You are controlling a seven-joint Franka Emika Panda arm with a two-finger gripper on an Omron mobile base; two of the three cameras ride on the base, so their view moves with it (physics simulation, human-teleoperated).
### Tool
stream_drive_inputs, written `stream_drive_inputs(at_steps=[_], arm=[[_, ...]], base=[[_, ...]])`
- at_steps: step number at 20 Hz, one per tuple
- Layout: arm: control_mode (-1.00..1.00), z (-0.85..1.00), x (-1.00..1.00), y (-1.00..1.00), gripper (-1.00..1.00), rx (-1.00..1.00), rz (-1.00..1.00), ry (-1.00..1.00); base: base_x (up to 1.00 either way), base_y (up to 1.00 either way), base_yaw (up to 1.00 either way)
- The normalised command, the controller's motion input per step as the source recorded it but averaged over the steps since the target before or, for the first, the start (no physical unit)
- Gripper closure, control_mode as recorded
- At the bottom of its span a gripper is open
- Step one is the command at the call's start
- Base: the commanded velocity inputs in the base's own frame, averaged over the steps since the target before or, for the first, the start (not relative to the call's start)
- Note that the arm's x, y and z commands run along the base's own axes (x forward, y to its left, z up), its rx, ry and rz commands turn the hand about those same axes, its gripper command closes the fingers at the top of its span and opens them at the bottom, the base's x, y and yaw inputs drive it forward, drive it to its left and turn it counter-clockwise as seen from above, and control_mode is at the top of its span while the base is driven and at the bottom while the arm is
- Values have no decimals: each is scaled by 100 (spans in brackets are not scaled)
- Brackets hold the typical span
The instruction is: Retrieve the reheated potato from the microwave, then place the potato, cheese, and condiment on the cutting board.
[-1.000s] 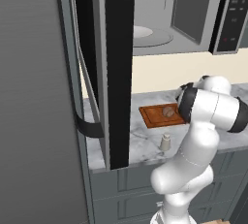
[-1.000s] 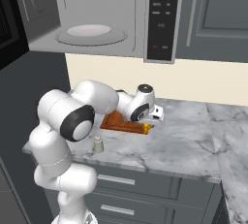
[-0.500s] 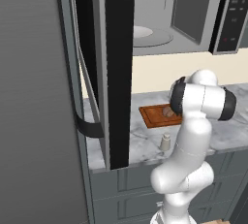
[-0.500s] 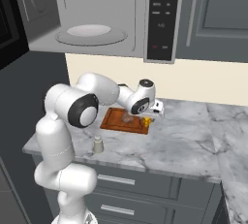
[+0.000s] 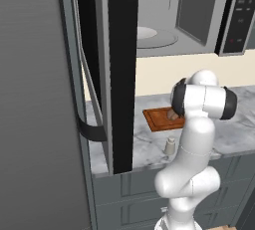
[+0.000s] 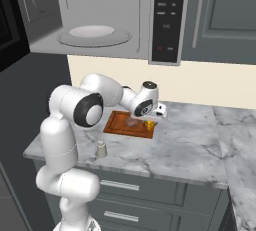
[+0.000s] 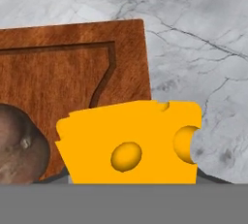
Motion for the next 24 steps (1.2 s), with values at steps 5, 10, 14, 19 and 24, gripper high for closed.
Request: stream_drive_inputs(at_steps=[5, 10, 14, 19, 24], arm=[[-100, -10, 8, 17, 100, 0, 0, 0], [-100, -6, 8, 6, 100, 0, 0, 0], [-100, -10, 0, 9, -100, 0, 0, 0], [-100, -5, 0, 10, -100, 0, 0, 0], [-100, 0, 0, 0, -100, 0, 0, 0]], base=[[0, 0, 0], [0, 0, 0], [0, 0, 0], [0, 0, 0], [0, 0, 0]])
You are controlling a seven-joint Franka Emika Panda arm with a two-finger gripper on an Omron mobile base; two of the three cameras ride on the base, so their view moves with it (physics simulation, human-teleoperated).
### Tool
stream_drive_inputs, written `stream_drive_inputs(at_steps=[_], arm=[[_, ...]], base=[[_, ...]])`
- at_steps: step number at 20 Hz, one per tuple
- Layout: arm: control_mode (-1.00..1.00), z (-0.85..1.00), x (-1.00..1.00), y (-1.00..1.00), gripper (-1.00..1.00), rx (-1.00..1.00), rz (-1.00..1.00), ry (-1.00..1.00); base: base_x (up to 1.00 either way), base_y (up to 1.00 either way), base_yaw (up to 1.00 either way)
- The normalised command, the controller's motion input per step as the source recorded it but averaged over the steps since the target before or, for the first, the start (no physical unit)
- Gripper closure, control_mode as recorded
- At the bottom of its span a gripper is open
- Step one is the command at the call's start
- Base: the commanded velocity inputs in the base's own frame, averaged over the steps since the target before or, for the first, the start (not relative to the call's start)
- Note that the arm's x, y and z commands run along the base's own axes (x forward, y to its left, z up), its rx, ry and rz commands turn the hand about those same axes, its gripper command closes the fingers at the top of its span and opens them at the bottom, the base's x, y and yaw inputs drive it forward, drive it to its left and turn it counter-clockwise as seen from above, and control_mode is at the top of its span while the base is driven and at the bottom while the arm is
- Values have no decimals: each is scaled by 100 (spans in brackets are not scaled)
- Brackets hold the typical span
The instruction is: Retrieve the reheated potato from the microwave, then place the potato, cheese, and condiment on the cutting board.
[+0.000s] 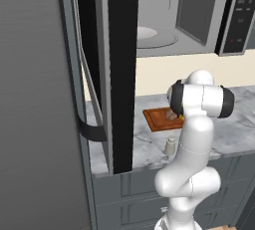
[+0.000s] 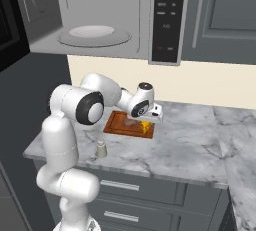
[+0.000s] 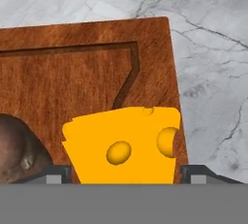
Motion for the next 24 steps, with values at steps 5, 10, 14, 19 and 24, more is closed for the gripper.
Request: stream_drive_inputs(at_steps=[5, 10, 14, 19, 24], arm=[[-100, 26, -21, 0, -100, 0, 0, -2], [-100, 74, -46, 0, -100, 0, -2, -10], [-100, 47, -79, 14, -100, 0, -1, -7], [-100, 27, -97, 45, -100, 0, 0, -1], [-100, 23, -95, 76, -100, 0, 0, 0]], base=[[0, 0, 0], [0, 0, 0], [0, 0, 0], [0, 0, 0], [0, 0, 0]])
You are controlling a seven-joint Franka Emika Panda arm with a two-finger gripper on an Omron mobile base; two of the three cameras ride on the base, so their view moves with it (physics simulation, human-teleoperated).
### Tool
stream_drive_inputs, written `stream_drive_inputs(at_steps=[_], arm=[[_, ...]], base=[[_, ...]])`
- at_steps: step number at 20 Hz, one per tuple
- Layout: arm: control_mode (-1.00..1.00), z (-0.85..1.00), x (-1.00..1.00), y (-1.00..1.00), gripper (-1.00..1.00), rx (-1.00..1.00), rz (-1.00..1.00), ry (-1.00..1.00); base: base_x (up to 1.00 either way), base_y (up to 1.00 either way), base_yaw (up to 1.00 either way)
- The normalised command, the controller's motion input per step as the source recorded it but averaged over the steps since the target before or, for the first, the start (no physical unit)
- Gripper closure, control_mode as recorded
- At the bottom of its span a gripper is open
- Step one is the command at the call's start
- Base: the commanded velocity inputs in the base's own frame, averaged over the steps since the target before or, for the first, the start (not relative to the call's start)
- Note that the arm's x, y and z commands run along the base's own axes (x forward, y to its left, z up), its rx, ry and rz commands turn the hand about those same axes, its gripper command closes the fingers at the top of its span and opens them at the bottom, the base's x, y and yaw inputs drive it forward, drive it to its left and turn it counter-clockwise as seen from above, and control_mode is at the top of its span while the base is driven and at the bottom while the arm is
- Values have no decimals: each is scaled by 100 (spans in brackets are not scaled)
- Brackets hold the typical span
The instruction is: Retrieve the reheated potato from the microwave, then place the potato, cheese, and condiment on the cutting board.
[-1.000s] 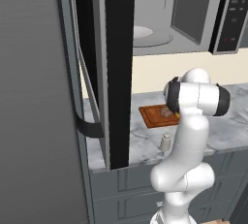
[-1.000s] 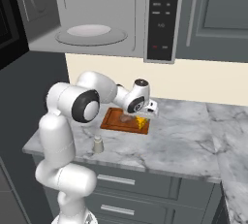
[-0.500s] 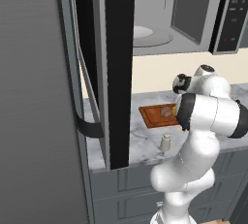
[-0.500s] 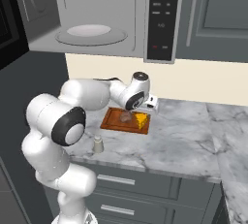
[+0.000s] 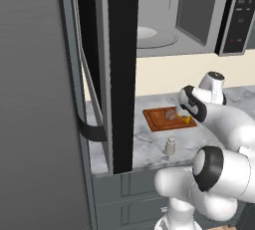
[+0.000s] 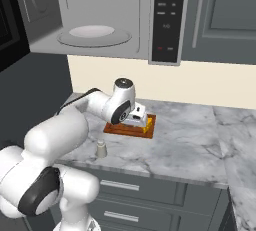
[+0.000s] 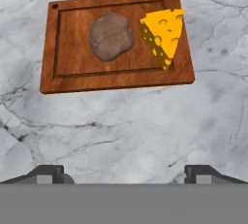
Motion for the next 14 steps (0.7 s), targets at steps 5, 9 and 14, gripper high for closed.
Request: stream_drive_inputs(at_steps=[5, 9, 14], arm=[[-100, 26, -76, 61, -100, 0, 0, 0], [-100, 4, -45, 48, -100, 0, 0, 2], [-100, 0, -2, 39, -100, 0, 0, 4]], base=[[0, 0, 0], [0, 0, 0], [0, 0, 0]])
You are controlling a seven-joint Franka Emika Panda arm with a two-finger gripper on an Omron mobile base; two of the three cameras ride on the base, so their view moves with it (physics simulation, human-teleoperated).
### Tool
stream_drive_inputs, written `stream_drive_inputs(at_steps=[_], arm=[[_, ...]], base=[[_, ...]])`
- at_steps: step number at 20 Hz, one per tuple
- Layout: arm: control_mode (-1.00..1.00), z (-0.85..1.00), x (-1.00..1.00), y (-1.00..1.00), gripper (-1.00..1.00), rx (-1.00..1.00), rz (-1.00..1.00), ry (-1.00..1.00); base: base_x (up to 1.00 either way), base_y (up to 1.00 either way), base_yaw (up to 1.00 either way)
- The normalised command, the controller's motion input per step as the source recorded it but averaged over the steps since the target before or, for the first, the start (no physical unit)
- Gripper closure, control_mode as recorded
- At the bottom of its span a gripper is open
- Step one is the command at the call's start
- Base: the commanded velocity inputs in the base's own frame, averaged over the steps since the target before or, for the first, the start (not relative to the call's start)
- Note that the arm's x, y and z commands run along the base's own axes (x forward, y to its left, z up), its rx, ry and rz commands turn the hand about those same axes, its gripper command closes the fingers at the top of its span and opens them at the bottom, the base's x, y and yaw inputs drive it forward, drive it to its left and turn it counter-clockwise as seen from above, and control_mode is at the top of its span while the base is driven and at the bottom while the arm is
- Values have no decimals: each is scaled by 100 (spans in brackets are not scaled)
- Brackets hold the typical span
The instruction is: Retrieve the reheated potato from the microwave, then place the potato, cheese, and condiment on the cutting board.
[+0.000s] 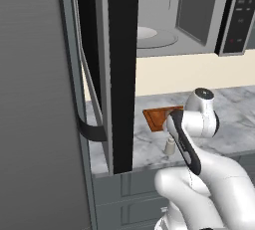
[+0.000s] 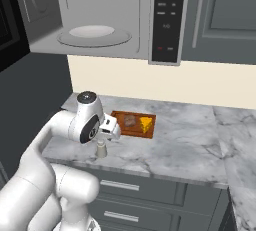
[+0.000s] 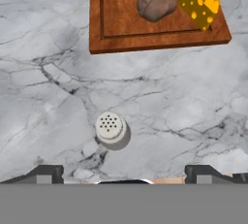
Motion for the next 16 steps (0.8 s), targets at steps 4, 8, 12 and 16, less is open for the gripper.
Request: stream_drive_inputs(at_steps=[4, 8, 12, 16], arm=[[-100, 0, 0, 21, -100, 0, 0, 1], [-100, -1, 0, 1, -100, 0, 0, 1], [-100, -9, 5, 0, -100, 0, 0, 2], [-100, -14, 21, 0, -100, 0, 0, 4]], base=[[0, 0, 0], [0, 0, 0], [0, 0, 0], [0, 0, 0]])
